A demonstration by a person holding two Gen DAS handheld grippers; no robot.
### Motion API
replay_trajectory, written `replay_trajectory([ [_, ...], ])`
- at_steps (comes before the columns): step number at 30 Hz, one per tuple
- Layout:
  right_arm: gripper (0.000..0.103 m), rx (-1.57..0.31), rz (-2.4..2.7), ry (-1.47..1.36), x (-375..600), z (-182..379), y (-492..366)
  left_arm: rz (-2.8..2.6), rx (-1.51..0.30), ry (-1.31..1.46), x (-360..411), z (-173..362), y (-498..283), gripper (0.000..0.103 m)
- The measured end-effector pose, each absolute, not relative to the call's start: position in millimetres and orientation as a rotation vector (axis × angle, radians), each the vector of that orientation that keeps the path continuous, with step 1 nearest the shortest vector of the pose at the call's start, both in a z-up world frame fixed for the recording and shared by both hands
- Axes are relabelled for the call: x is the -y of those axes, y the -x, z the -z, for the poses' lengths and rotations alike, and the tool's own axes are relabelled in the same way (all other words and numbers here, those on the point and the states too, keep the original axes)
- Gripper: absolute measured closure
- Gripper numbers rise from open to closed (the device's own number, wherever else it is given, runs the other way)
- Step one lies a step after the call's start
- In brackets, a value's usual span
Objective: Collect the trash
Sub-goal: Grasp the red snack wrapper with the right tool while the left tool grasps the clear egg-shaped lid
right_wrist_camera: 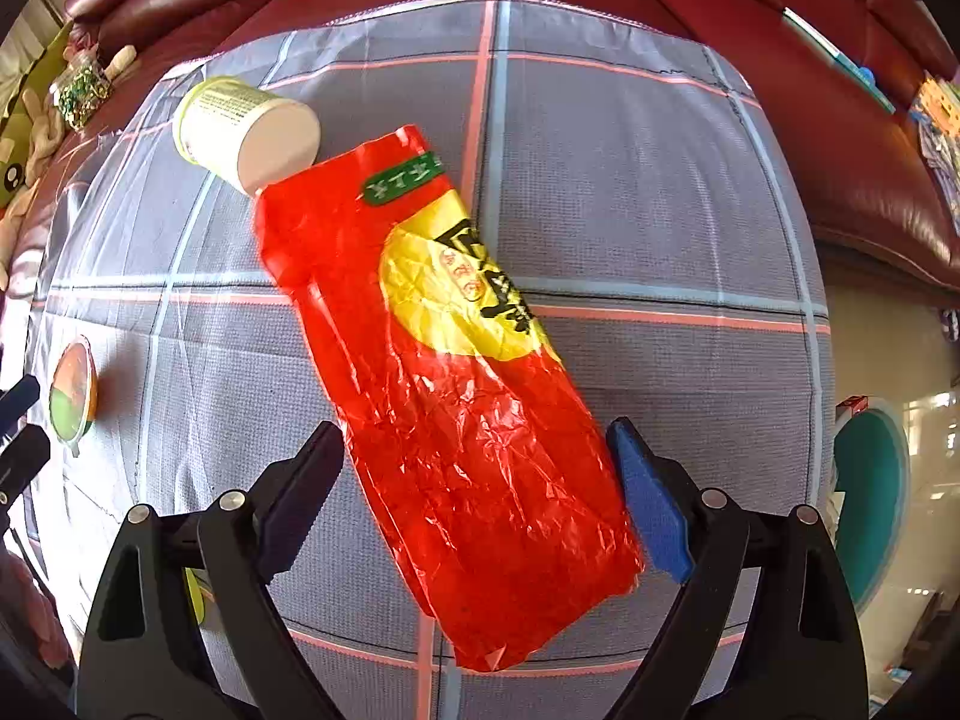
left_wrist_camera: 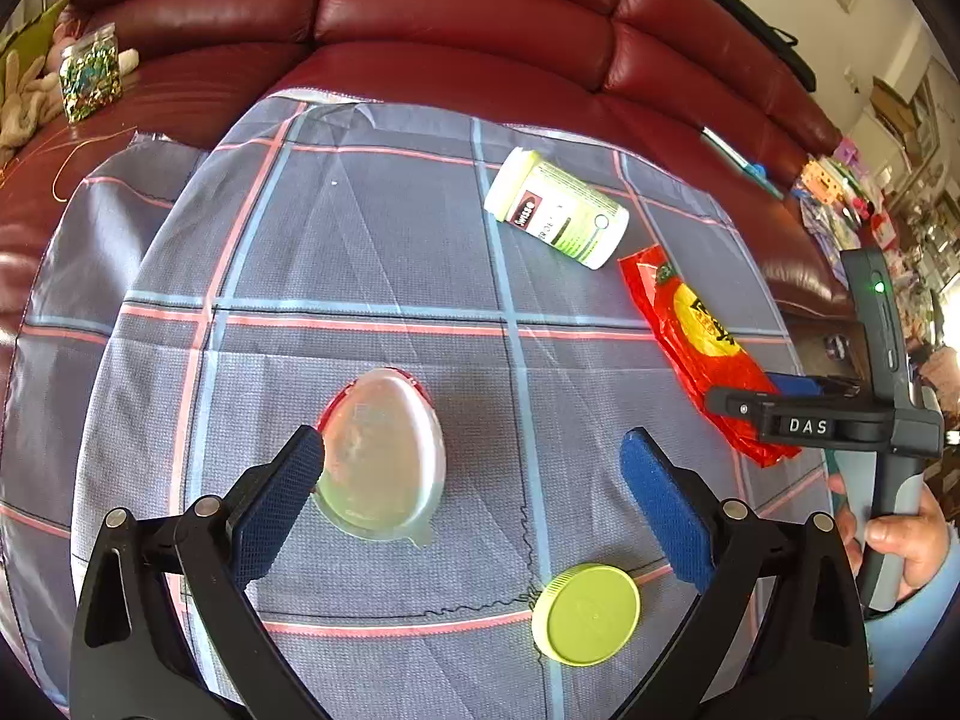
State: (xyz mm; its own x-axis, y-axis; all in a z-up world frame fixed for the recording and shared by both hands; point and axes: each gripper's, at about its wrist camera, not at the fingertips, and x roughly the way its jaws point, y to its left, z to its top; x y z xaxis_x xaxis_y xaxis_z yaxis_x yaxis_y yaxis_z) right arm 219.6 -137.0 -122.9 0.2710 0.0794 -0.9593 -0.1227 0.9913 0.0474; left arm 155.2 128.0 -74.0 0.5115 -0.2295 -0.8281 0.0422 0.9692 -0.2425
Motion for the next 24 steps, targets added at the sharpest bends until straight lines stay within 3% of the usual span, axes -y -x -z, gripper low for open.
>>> replay_trajectory([
  [4, 0.029, -1.275, -0.116, 0.096, 120.1, 127.4, -209.6, 0.14, -1.024, 0.216, -142.5, 79.9, -156.0, 0.004],
  [7, 0.051, -1.236, -0.102, 0.132, 109.5, 120.9, -199.0, 0.13, -1.034, 0.24, -152.5, 87.2, -157.2, 0.004],
  [9, 0.083, -1.21, -0.103, 0.159, 100.6, 112.5, -191.5, 0.126, -1.044, 0.249, -156.5, 92.3, -159.4, 0.004],
  [11, 0.095, -1.207, -0.121, 0.127, 98.3, 103.7, -186.2, 0.124, -1.048, 0.249, -158.4, 95.7, -162.3, 0.004],
  [22, 0.096, -1.207, -0.171, -0.013, 102.2, 86.4, -170.0, 0.089, -1.055, 0.158, -147.9, 109.5, -168.5, 0.004],
  [24, 0.096, -1.213, -0.171, -0.023, 104.1, 89.1, -168.9, 0.078, -1.043, 0.144, -146.3, 109.2, -167.4, 0.01],
])
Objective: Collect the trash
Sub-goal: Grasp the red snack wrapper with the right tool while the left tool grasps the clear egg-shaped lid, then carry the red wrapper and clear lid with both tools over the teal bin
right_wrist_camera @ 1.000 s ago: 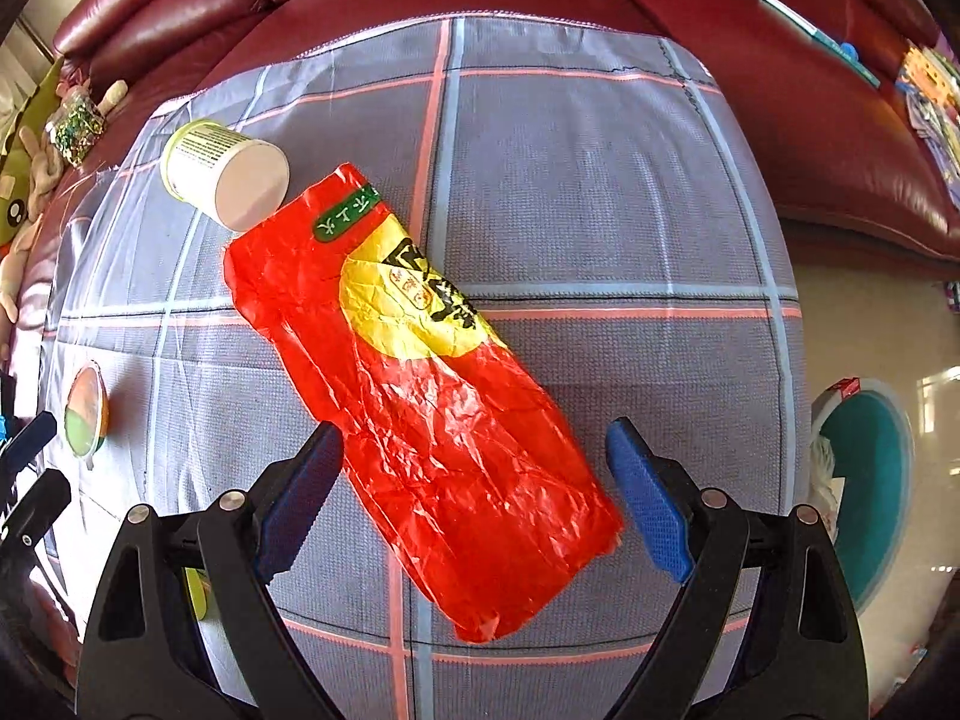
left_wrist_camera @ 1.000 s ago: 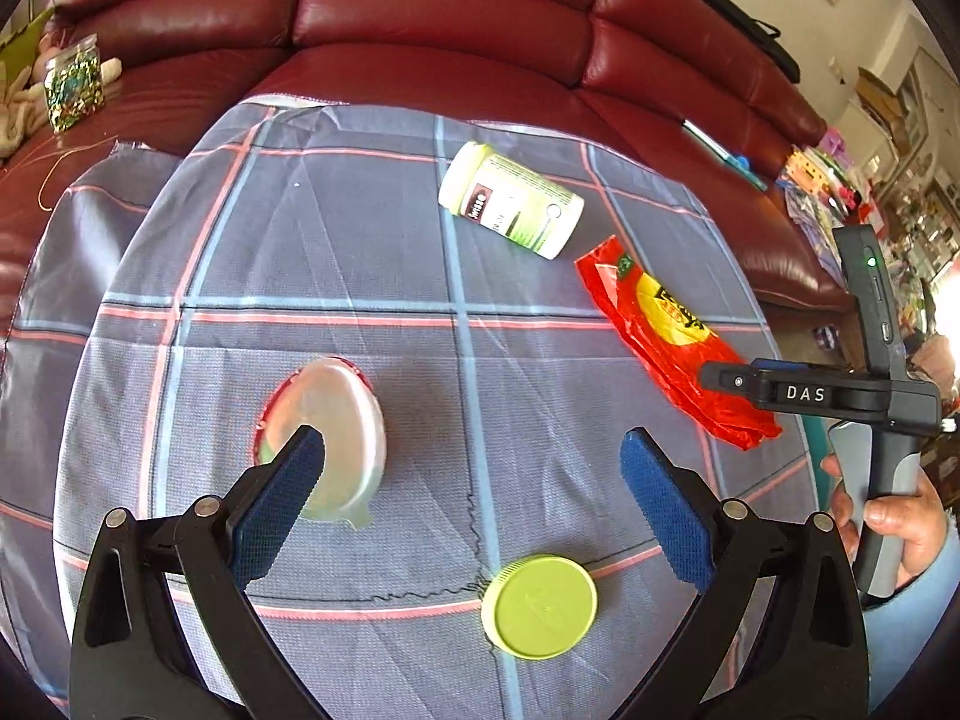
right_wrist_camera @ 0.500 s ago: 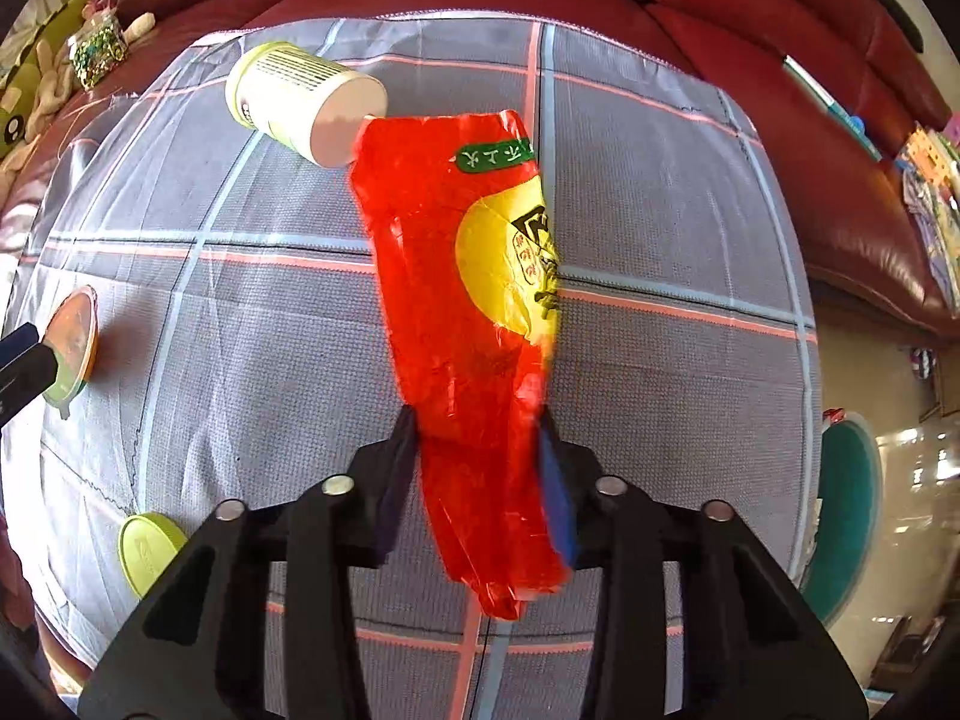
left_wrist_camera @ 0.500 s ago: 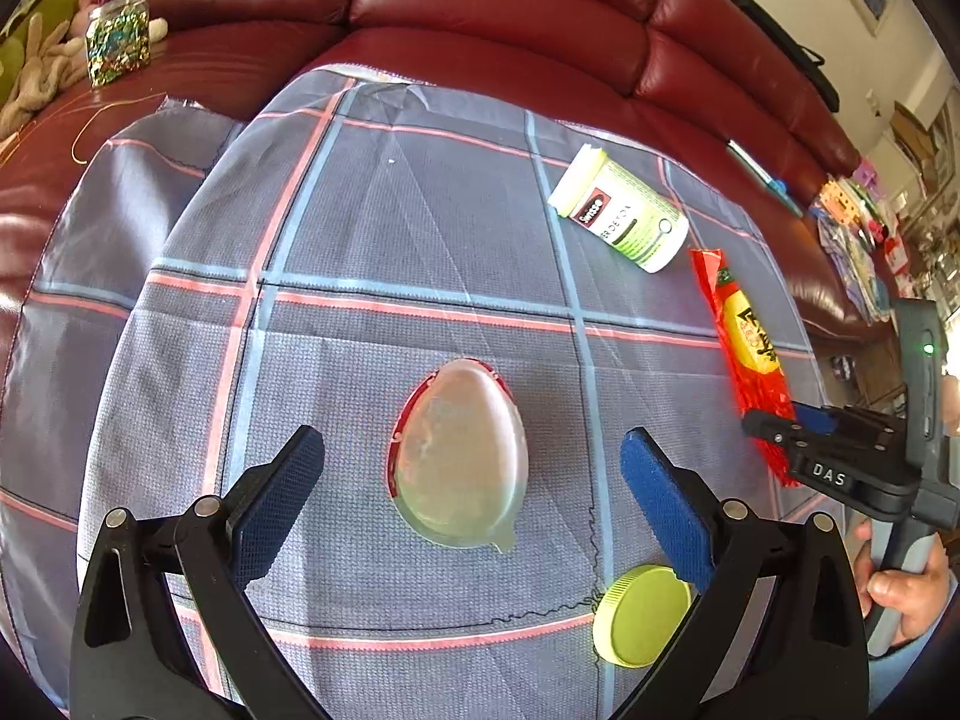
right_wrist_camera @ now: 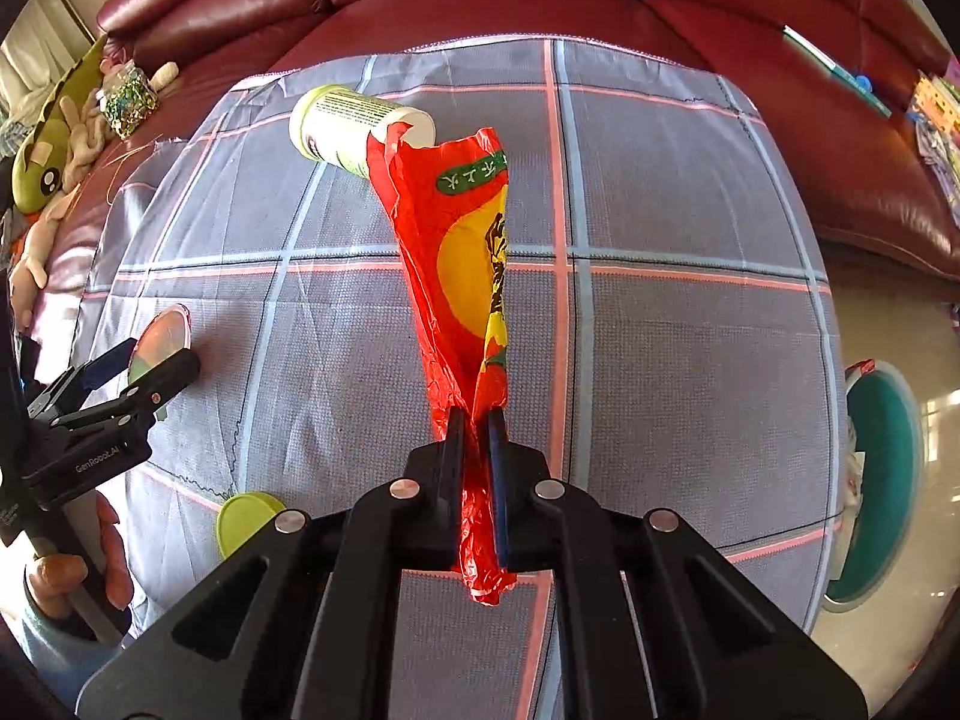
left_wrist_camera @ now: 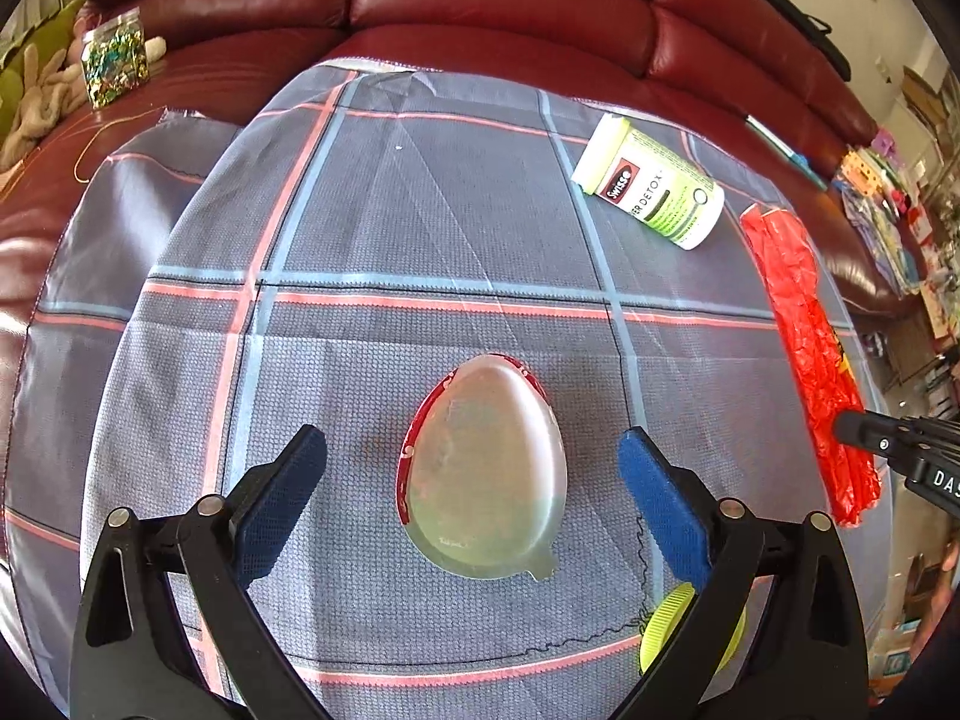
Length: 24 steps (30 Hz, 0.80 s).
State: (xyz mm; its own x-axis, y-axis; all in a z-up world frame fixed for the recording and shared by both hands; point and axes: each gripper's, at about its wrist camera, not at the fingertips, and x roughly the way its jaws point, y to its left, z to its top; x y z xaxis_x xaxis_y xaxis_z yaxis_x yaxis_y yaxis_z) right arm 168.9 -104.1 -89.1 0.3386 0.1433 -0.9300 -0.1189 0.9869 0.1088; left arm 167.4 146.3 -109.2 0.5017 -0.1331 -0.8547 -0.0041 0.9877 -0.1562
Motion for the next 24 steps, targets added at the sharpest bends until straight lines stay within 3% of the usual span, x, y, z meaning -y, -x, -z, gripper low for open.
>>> replay_trajectory([
  [7, 0.095, -1.225, -0.181, -0.064, 114.5, 92.5, -161.2, 0.054, -1.044, 0.094, -139.4, 112.1, -168.0, 0.027],
  [10, 0.095, -1.225, -0.188, -0.079, 116.6, 91.9, -158.7, 0.043, -1.034, 0.065, -135.9, 109.6, -168.4, 0.051],
  [24, 0.095, -1.198, -0.22, -0.15, 138.2, 79.7, -142.1, 0.098, -1.014, 0.1, -115.8, 79.3, -155.4, 0.052],
])
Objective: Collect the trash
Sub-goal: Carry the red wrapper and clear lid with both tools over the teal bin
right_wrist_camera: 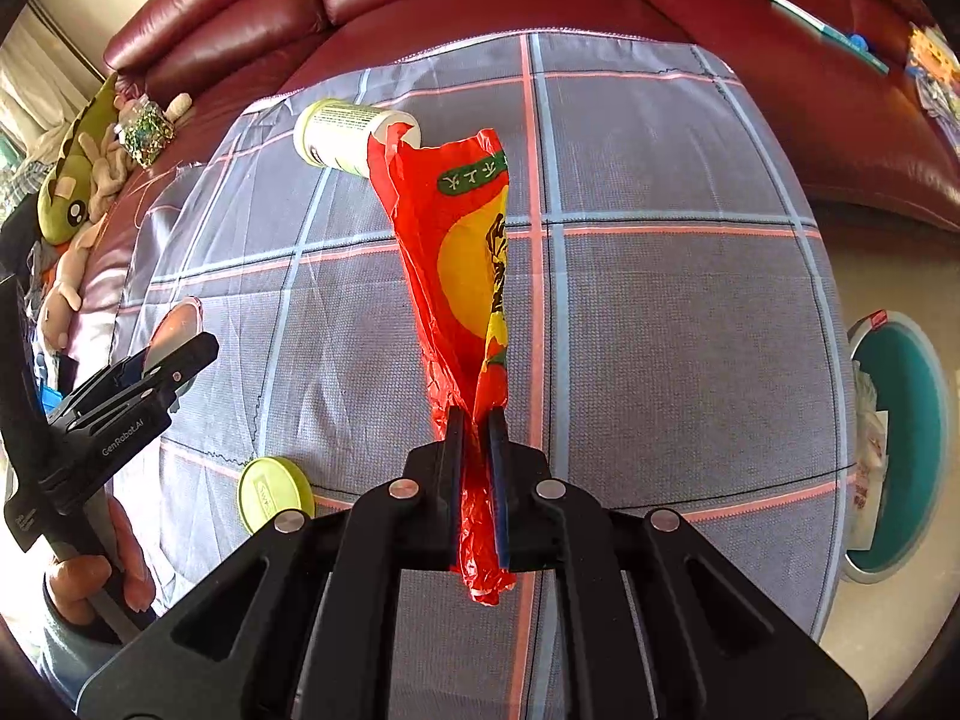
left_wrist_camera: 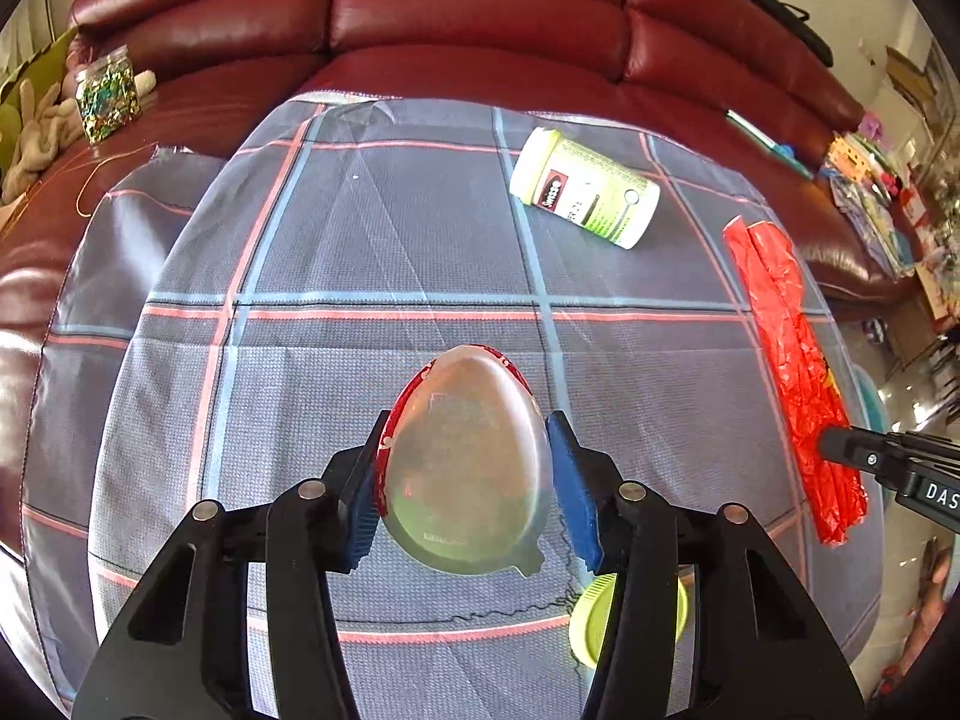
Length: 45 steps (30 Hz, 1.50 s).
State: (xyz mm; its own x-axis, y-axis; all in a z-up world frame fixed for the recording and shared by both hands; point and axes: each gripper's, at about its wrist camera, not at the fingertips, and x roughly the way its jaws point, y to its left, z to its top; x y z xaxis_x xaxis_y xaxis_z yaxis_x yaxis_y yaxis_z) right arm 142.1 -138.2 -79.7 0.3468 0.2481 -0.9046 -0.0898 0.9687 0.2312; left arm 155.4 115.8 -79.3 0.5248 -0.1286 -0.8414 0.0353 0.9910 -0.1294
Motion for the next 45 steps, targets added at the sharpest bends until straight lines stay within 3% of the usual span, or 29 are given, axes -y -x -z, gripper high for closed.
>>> replay_trajectory([
  [16, 0.095, -1.104, -0.173, -0.26, 212.7, 48.3, -108.0, 0.279, -0.979, 0.079, -37.9, 37.8, -136.5, 0.052],
  [28, 0.094, -1.031, 0.045, -0.432, 357.4, 43.5, -60.2, 0.522, -0.982, -0.026, 90.2, 27.7, -123.5, 0.052],
  [36, 0.091, -1.023, 0.169, -0.538, 446.0, 62.5, -27.8, 0.666, -0.984, -0.124, 185.2, 33.9, -116.2, 0.052],
  [45, 0.09, -1.086, 0.156, -0.599, 477.8, 101.2, -28.2, 0.732, -1.03, -0.173, 252.6, 54.6, -117.4, 0.052],
])
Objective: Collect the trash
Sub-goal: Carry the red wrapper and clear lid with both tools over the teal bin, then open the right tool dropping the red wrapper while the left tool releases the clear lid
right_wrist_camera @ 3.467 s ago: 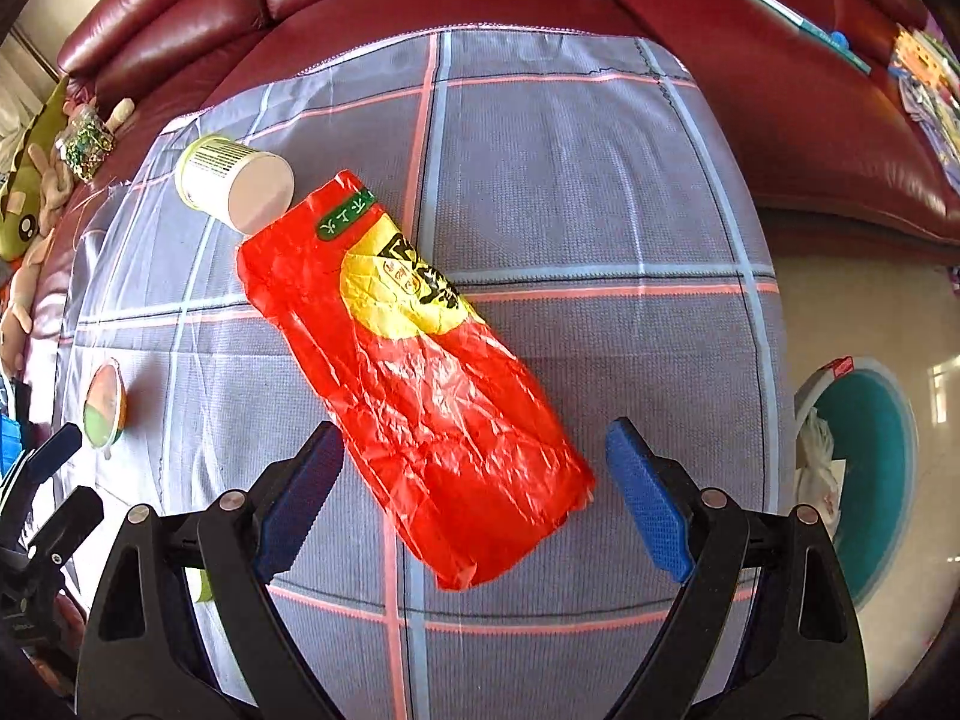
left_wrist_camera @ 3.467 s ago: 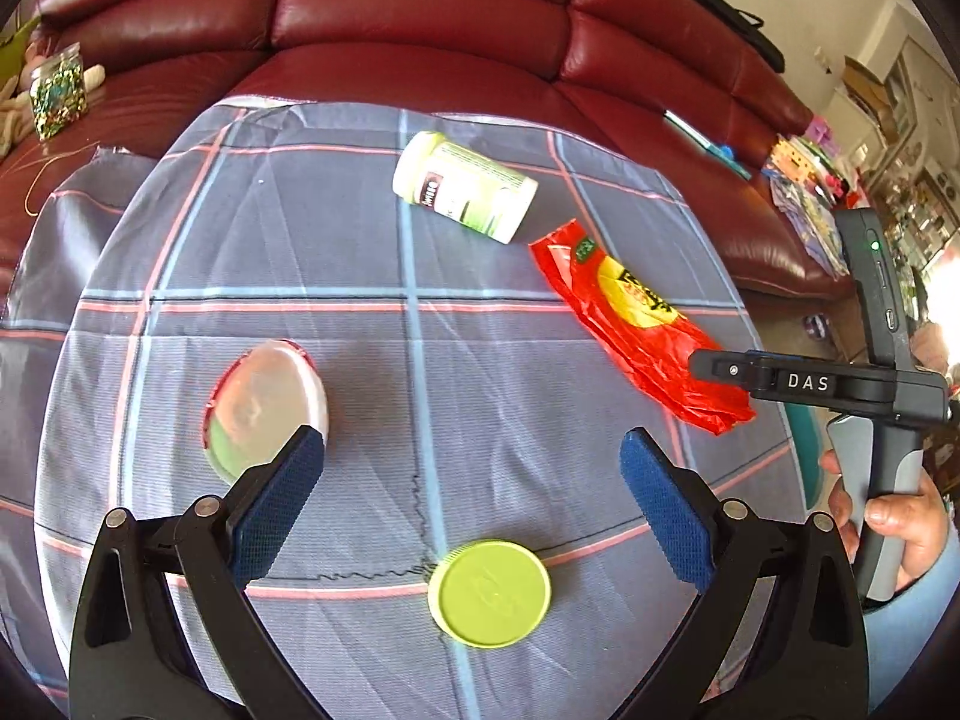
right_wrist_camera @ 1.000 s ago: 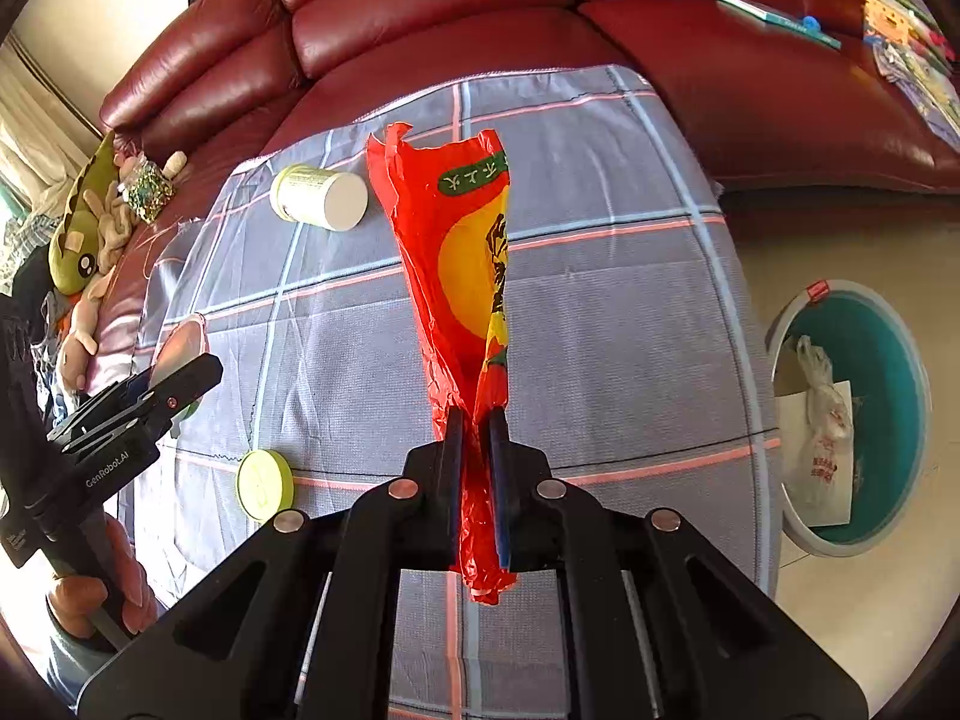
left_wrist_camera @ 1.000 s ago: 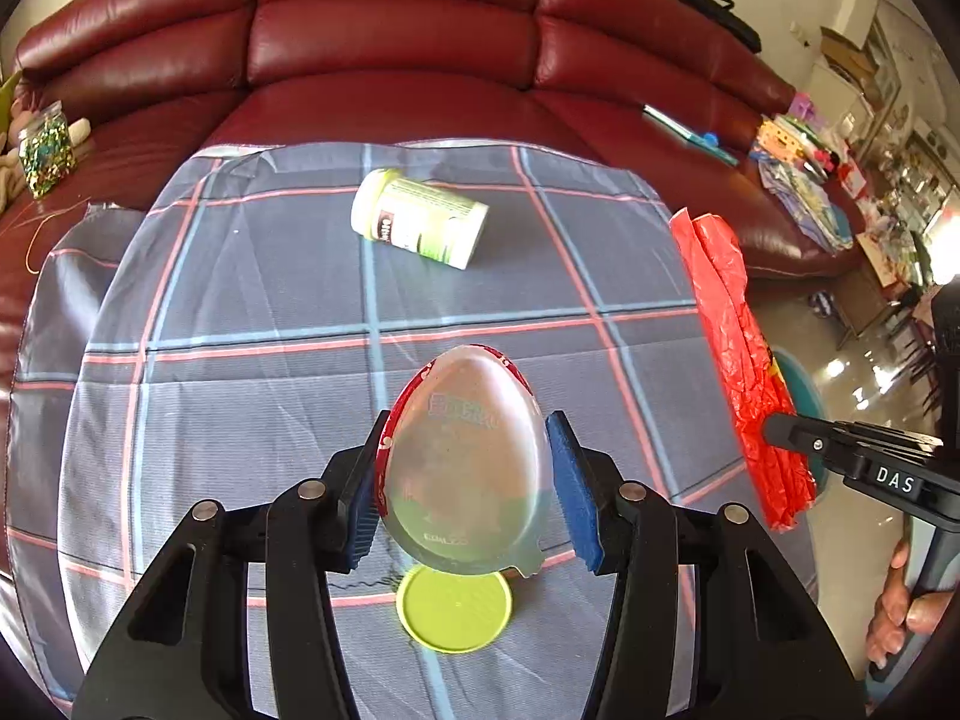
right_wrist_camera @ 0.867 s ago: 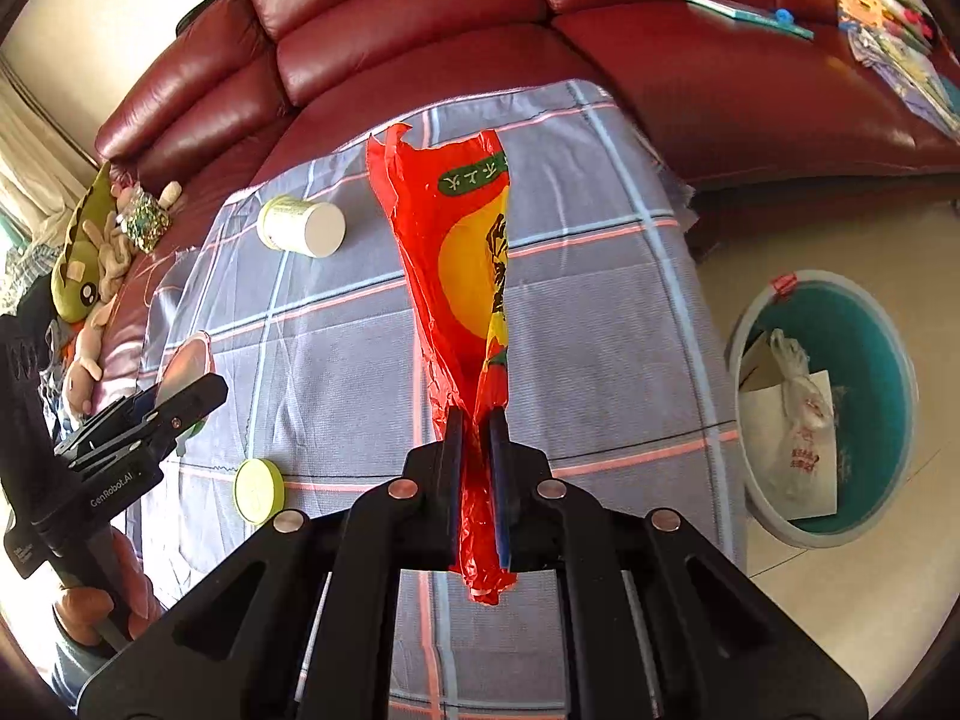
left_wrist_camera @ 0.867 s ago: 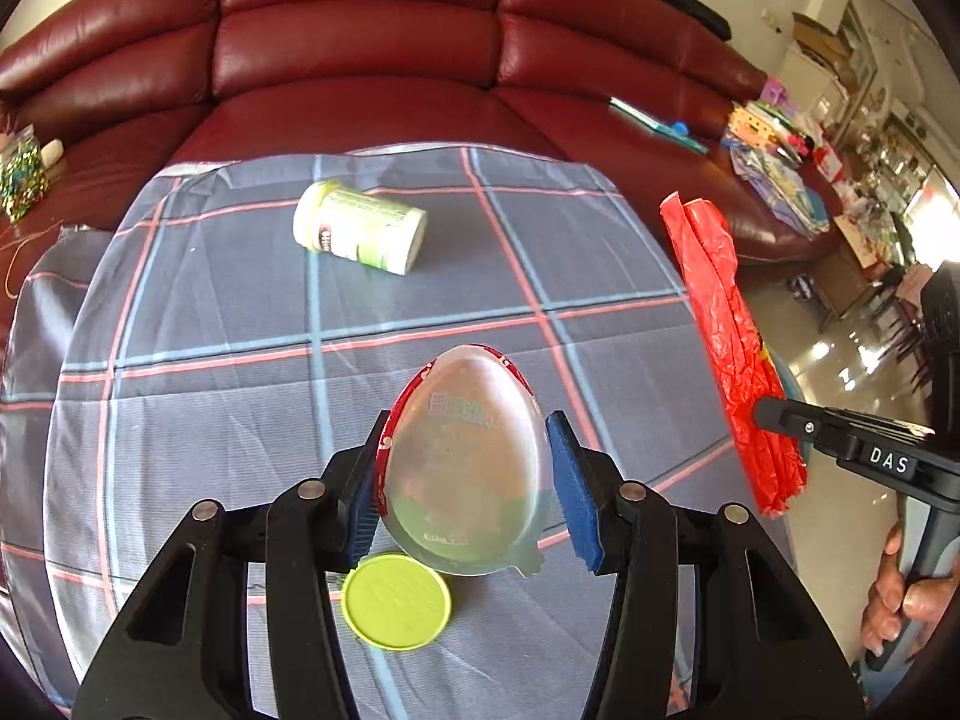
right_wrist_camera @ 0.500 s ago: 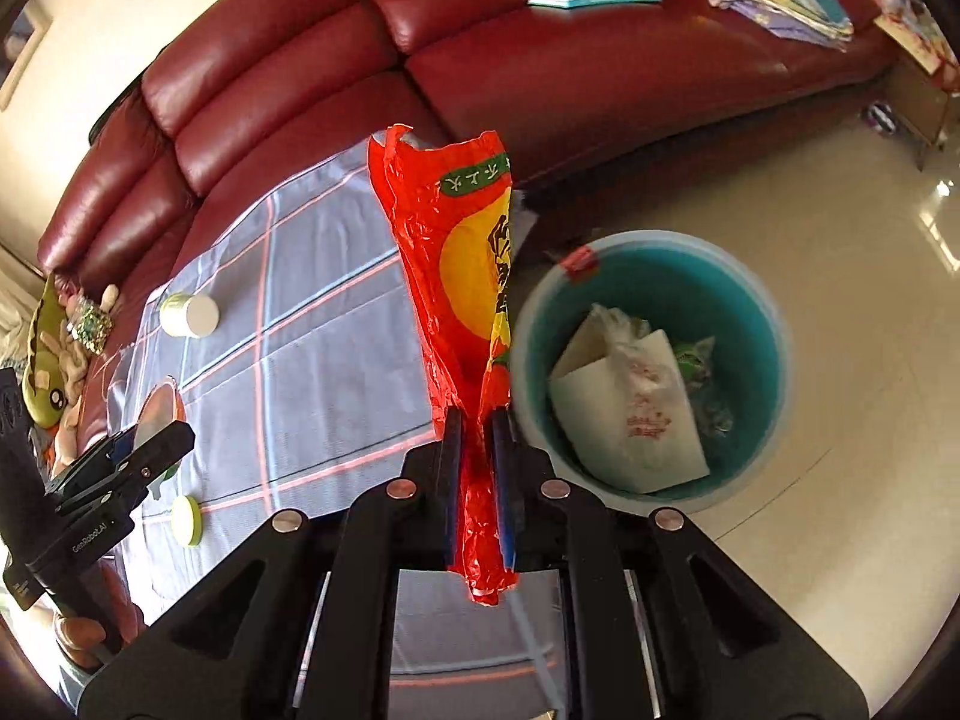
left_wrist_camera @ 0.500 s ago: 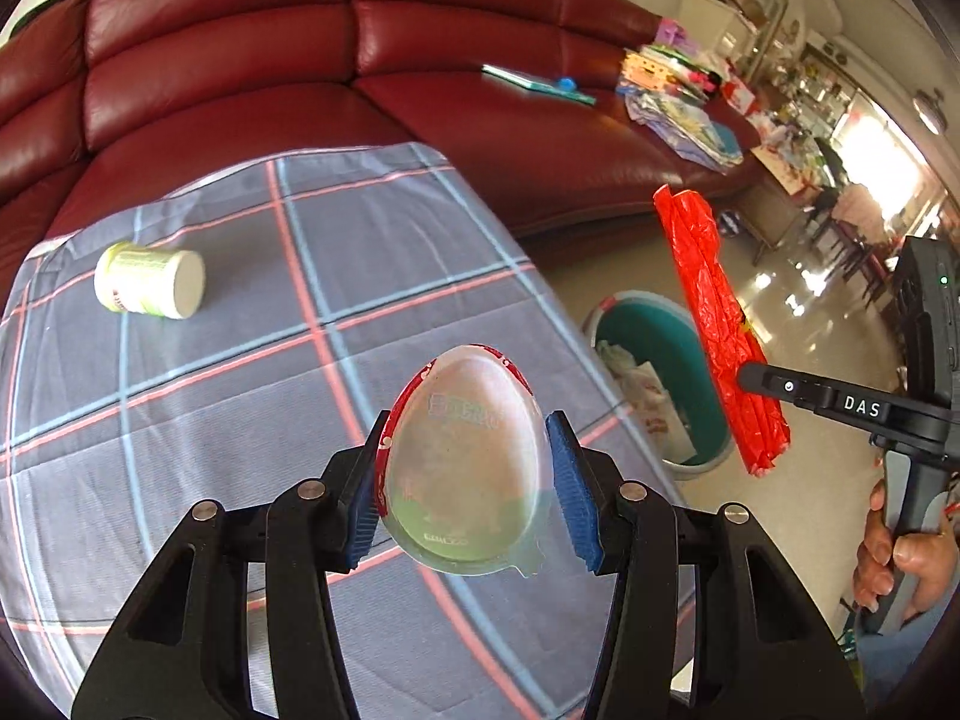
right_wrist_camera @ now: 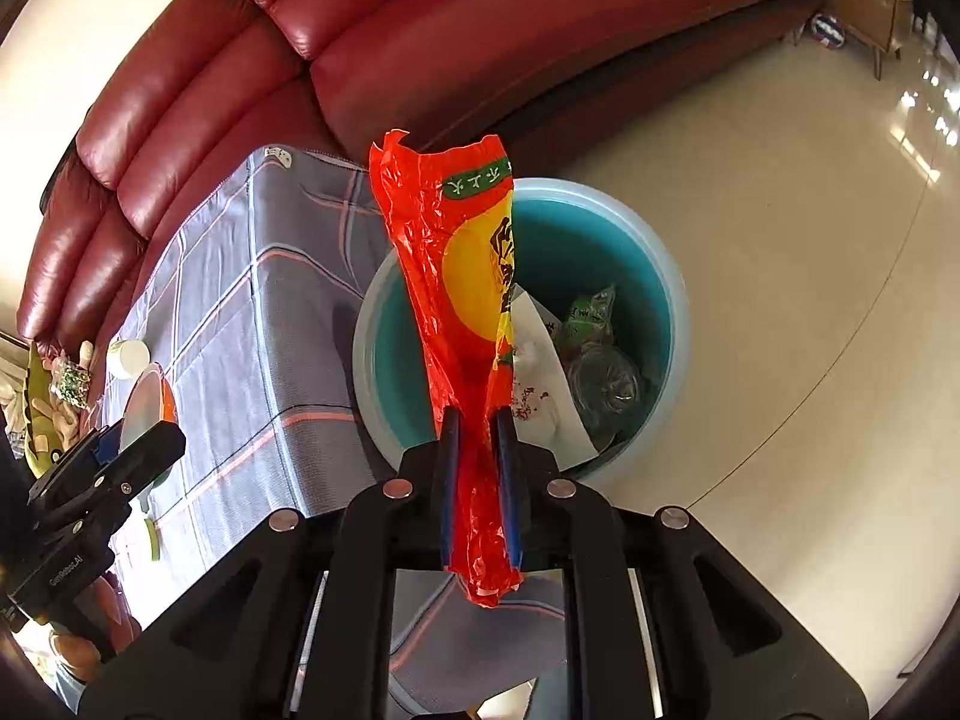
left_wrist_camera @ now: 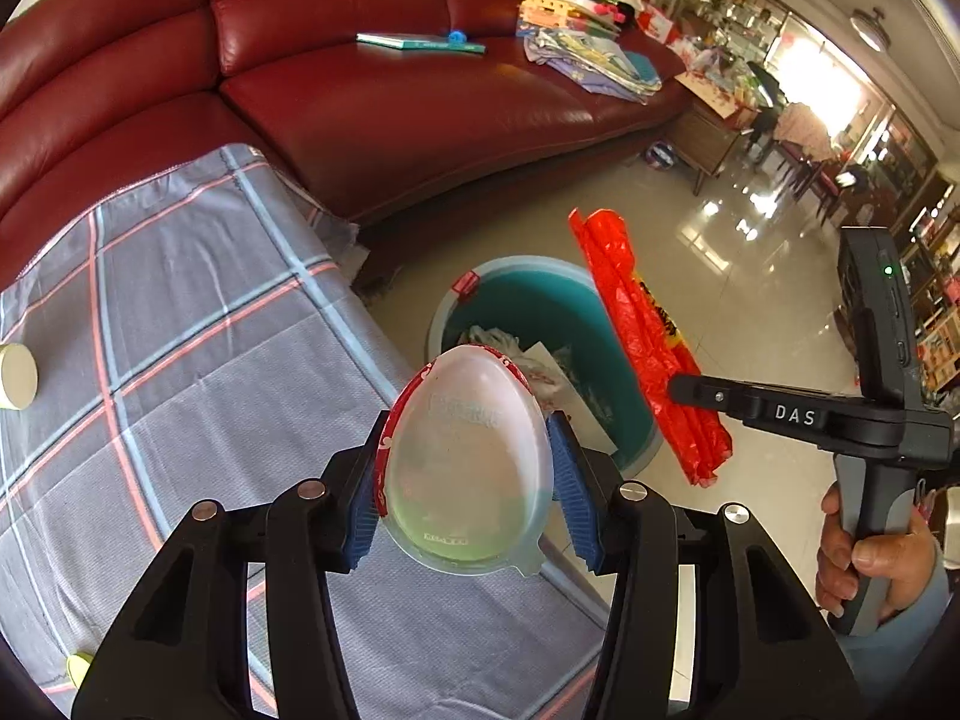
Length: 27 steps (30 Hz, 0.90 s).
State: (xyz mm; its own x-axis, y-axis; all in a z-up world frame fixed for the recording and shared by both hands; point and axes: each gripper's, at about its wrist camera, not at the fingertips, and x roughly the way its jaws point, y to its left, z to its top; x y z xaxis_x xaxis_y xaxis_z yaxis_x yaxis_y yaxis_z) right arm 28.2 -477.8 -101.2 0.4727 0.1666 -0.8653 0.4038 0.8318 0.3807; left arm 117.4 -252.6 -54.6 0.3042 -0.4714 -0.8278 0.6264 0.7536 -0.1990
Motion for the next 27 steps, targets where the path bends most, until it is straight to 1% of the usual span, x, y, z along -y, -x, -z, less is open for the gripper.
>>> replay_trajectory([
  [5, 0.087, -1.12, 0.152, -0.604, 485.3, 116.8, -37.1, 0.746, -1.052, -0.181, 273.2, 65.9, -123.4, 0.051],
  [9, 0.077, -1.137, 0.149, -0.59, 490.2, 124.6, -46.4, 0.753, -1.064, -0.181, 285.0, 73.0, -127.8, 0.051],
  [10, 0.073, -1.14, 0.147, -0.584, 490.1, 125.8, -49.9, 0.755, -1.066, -0.18, 286.9, 74.2, -128.8, 0.051],
  [11, 0.057, -1.14, 0.144, -0.587, 489.3, 126.7, -54.1, 0.756, -1.068, -0.178, 288.3, 75.1, -129.1, 0.051],
  [12, 0.045, -1.136, 0.146, -0.594, 491.4, 127.9, -56.0, 0.756, -1.072, -0.175, 289.8, 76.4, -131.0, 0.051],
  [14, 0.04, -1.129, 0.149, -0.602, 494.5, 128.7, -59.5, 0.754, -1.078, -0.169, 291.9, 79.0, -133.7, 0.051],
  [15, 0.031, -1.127, 0.147, -0.618, 497.1, 129.2, -60.3, 0.754, -1.082, -0.166, 292.9, 80.3, -134.9, 0.051],
  [16, 0.028, -1.122, 0.155, -0.631, 499.8, 129.4, -60.8, 0.755, -1.085, -0.165, 294.4, 81.8, -136.1, 0.051],
  [24, 0.023, -1.093, 0.235, -0.672, 516.8, 127.5, -44.5, 0.783, -1.107, -0.188, 316.8, 94.8, -135.5, 0.051],
  [27, 0.023, -1.085, 0.251, -0.688, 521.5, 127.0, -38.3, 0.797, -1.119, -0.19, 327.6, 101.0, -136.0, 0.051],
])
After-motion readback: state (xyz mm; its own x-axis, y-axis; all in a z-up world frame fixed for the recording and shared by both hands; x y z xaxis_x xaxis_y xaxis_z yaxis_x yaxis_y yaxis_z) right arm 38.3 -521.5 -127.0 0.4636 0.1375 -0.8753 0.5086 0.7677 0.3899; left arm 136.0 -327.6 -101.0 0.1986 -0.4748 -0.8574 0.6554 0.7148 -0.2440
